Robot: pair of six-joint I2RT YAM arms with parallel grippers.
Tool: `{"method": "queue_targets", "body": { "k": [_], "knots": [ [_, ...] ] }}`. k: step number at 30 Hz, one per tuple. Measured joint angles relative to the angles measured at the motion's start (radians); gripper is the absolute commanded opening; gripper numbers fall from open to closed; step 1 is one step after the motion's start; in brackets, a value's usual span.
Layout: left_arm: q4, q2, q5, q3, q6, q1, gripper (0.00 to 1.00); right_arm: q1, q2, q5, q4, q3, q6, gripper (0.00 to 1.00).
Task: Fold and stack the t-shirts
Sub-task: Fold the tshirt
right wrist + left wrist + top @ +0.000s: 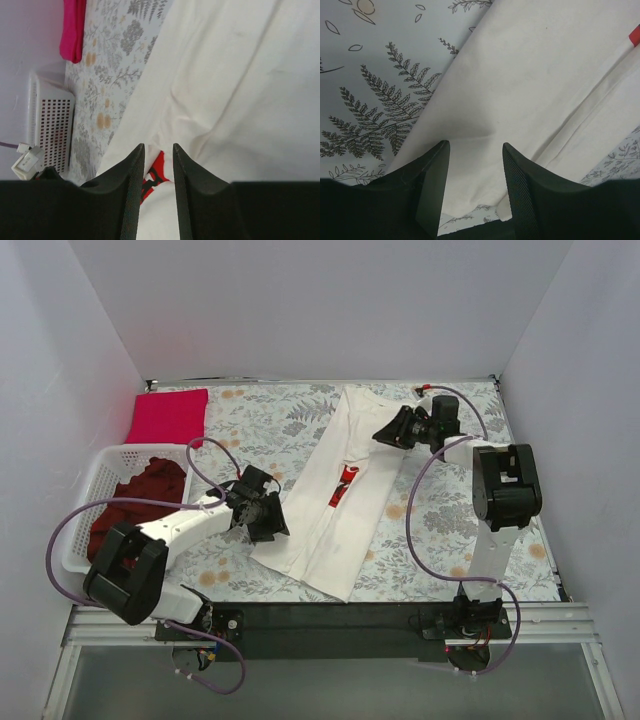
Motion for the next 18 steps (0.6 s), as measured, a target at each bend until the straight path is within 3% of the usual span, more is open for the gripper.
{"method": "queue_targets", "body": {
  "k": [9,18],
  "knots": [
    [0.007,0.034,0.063,-0.001,-0.011,0.000,0.41,-0.097,0.151,0.043,-0.012,0.037,-0.006,0.36],
    [0.059,0.109,0.167,0.017,-0.064,-0.013,0.41,-0.113,0.405,-0.015,-0.030,0.403,0.029,0.36]
  ]
}}
